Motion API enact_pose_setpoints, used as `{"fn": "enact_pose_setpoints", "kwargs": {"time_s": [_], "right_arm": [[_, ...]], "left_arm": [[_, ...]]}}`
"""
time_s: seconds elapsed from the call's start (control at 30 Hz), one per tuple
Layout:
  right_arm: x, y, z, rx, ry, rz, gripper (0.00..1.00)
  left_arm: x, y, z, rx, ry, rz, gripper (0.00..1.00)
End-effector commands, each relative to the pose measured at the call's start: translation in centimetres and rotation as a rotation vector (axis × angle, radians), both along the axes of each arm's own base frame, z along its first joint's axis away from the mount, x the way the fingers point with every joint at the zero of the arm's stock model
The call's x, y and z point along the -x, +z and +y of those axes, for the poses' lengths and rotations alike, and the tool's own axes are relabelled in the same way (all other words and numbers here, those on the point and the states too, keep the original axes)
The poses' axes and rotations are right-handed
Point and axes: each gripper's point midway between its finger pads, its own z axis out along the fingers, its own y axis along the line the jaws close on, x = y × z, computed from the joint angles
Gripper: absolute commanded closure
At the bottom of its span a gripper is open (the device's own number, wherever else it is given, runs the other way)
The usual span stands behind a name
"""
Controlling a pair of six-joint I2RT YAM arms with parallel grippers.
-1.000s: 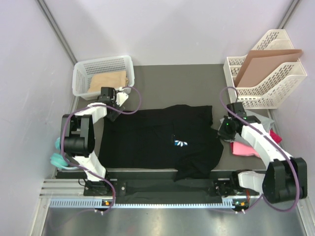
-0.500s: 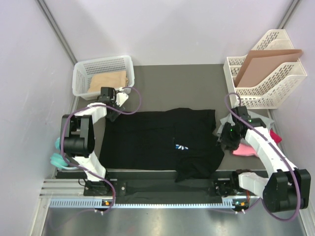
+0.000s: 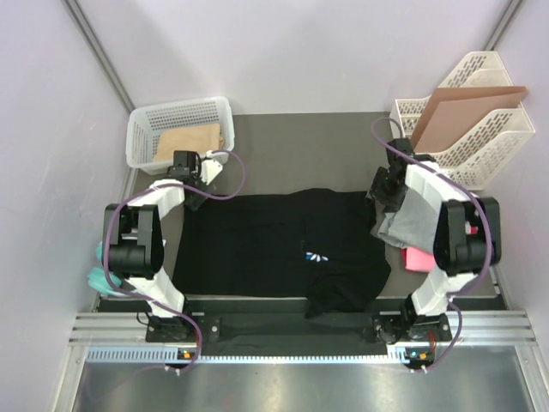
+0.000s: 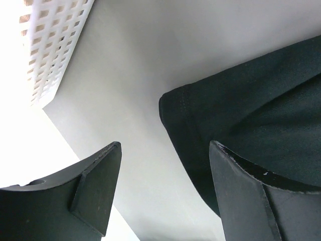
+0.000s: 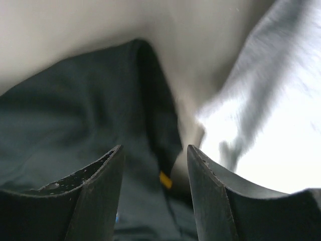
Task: Fold and stack the t-shirts
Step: Fold the flattened tshirt in 1/3 of the way
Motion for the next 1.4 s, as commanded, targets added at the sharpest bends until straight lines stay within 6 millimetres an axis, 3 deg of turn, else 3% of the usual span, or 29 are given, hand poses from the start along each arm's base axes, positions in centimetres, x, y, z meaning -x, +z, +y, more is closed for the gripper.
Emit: {"fn": "enact_pose_setpoints", "kwargs": {"time_s": [0.0, 0.23, 0.6, 1.0, 1.03, 1.17, 1.37], "right_arm": [[-2.6, -0.9, -0.4, 0.015, 0.011, -0.025, 0.49], [-2.4, -1.8, -2.2, 0.093, -0.043, -0.014, 0.71], [-1.6, -3.8, -2.0, 0.076, -0.038, 0.031, 0.70], [0.9, -6.6, 0.3, 0.036, 0.036, 0.110, 0.67], [1.2, -7.0, 0.2, 0.036, 0.038, 0.121, 0.68], [1.2, -7.4, 0.3, 0.035, 0.032, 0.127, 1.00], [-0.5, -4.8, -1.1, 0.108, 0.007, 0.077, 1.00]], "left_arm": [[-0.6, 2.1, 0.5, -0.018, 0.010, -0.054, 0.24], [-0.6, 1.8, 0.5, -0.016, 0.015, -0.044, 0.24], [-0.6, 2.2, 0.7, -0.019, 0.020, -0.058, 0.25], [-0.7, 2.5, 0.6, -0.010, 0.021, -0.064, 0.25], [-0.6, 2.4, 0.5, -0.008, 0.022, -0.060, 0.25], [-0.3, 2.1, 0.5, -0.008, 0.022, -0.053, 0.25], [0.6, 0.8, 0.3, 0.008, 0.024, -0.029, 0.25]]}}
